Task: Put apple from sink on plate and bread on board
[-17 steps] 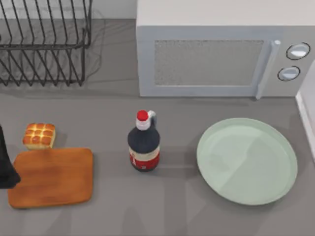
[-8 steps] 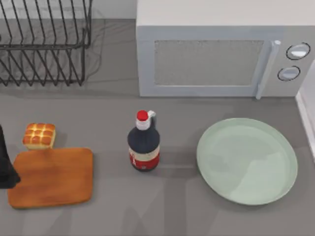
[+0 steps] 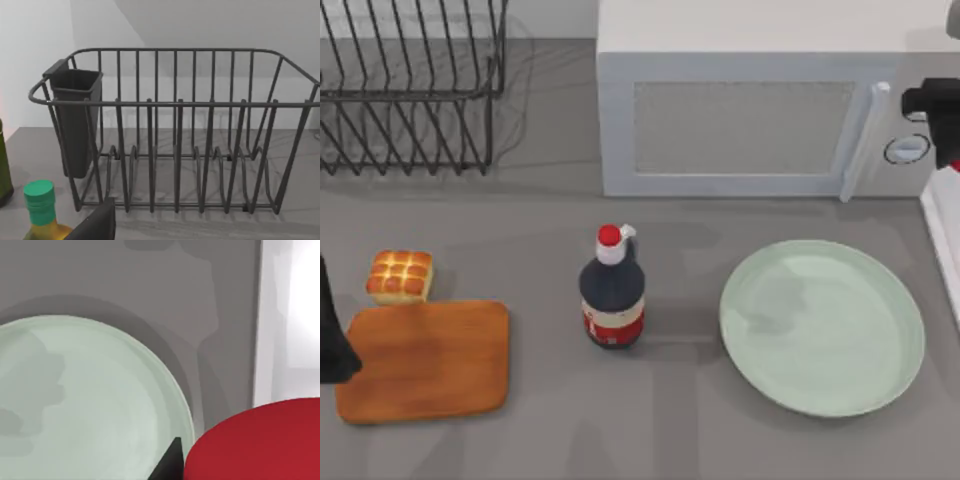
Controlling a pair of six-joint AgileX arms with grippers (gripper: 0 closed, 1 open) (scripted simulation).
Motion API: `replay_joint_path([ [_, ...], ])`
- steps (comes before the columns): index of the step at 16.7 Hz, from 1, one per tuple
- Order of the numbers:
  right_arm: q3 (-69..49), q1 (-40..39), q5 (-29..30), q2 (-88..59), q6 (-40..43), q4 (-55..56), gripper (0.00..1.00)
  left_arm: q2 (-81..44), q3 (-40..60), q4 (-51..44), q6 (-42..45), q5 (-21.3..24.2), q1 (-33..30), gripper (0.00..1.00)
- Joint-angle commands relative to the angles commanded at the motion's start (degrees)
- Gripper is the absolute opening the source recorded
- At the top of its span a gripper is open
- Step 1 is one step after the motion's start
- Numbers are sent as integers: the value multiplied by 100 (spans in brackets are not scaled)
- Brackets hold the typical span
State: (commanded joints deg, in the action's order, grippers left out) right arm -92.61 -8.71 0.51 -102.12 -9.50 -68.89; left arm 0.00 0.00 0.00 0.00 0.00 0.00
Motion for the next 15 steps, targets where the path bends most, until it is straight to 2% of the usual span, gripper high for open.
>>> replay_joint_path([
  [7,323,-1610,-48,-183,-1486,-334,0,0,0,0,0,0,0,100],
  [10,431,-1827,-48,-461,-1809,-231,0,0,0,0,0,0,0,100],
  [15,444,-1844,-47,-507,-1849,-208,0,0,0,0,0,0,0,100],
])
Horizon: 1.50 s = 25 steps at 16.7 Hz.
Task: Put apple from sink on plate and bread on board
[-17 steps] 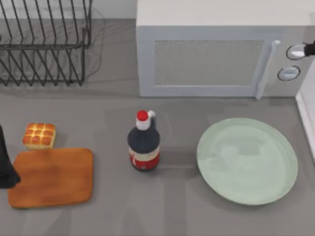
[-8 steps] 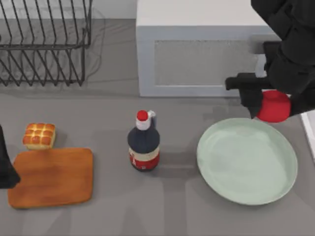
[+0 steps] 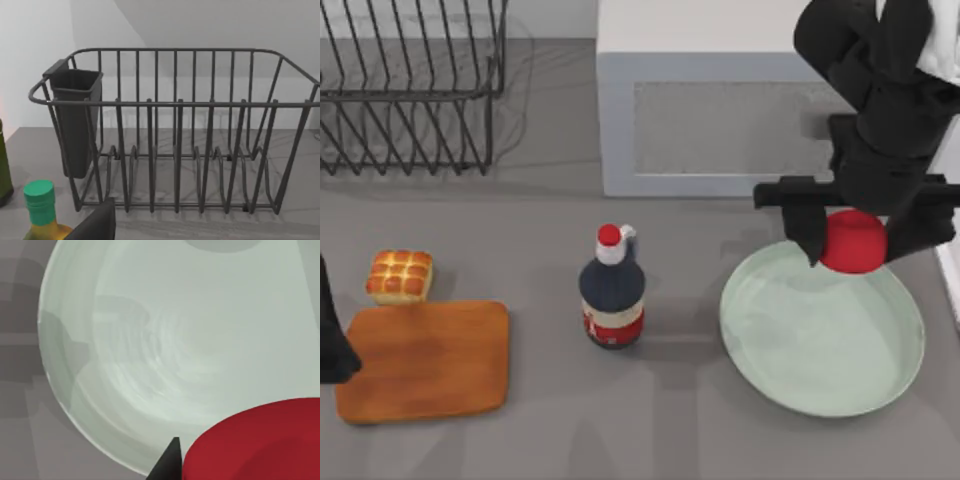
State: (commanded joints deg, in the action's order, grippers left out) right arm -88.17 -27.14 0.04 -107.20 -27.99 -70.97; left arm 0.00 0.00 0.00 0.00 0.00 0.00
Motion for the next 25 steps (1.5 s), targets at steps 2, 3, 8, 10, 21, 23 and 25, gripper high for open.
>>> replay_joint_path([
  [2,0,0,0,0,0,0,15,0,0,0,0,0,0,100],
  [3,0,0,0,0,0,0,23,0,0,0,0,0,0,100],
  [8,0,0,0,0,0,0,60,0,0,0,0,0,0,100],
  [10,0,0,0,0,0,0,75,0,0,0,0,0,0,100],
  [21,0,0,0,0,0,0,100,0,0,0,0,0,0,100],
  [23,-1,10,0,3,0,0,100,0,0,0,0,0,0,100],
  [25,137,52,0,151,44,110,100,0,0,0,0,0,0,100],
])
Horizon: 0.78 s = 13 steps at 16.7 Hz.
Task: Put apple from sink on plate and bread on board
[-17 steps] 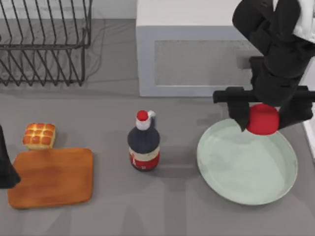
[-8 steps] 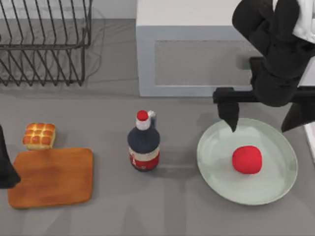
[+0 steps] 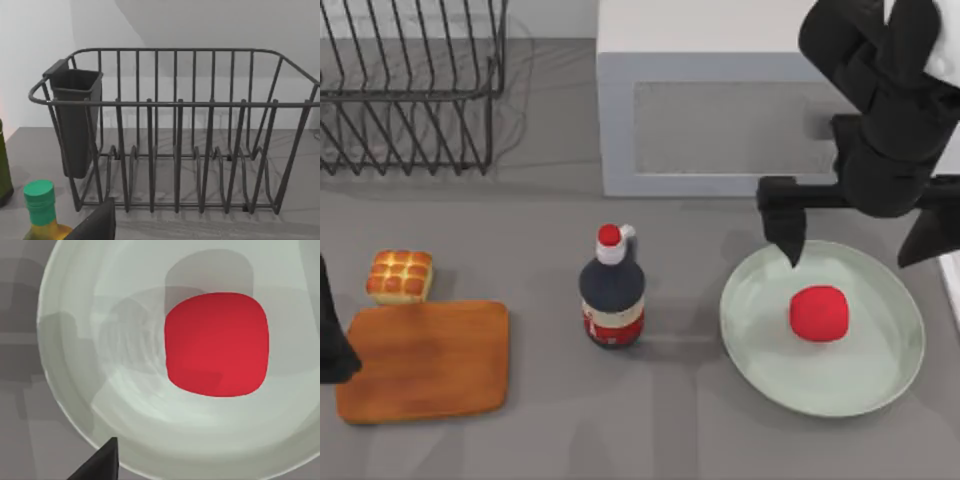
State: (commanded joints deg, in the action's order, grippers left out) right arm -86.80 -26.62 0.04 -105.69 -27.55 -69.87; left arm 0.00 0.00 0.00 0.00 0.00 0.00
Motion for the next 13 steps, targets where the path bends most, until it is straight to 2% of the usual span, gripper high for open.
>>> replay_joint_path([
  [6,1328,407,-1,1617,421,1069,100,0,0,0,0,0,0,100],
  [13,4052,1247,-2,4918,1290,3272,100,0,0,0,0,0,0,100],
])
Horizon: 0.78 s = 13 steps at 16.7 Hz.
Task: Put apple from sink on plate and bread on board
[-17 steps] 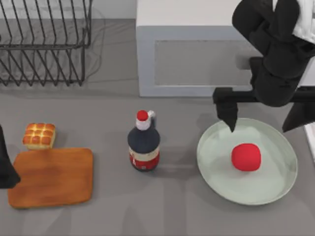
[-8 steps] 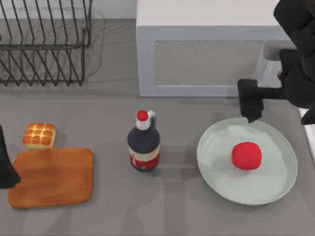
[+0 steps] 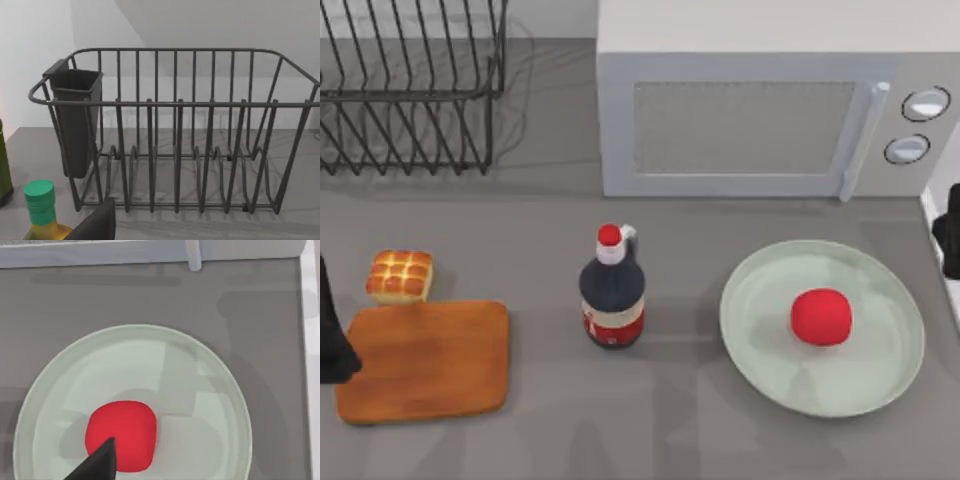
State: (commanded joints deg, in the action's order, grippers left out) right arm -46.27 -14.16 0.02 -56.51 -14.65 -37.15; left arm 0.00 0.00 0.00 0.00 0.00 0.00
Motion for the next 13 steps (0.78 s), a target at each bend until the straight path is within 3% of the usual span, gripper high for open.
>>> replay_joint_path([
  [7,3123,919,-1,3939,951,2417,100,0,0,0,0,0,0,100],
  [13,4566,1392,-2,5579,1440,3655,100,0,0,0,0,0,0,100],
])
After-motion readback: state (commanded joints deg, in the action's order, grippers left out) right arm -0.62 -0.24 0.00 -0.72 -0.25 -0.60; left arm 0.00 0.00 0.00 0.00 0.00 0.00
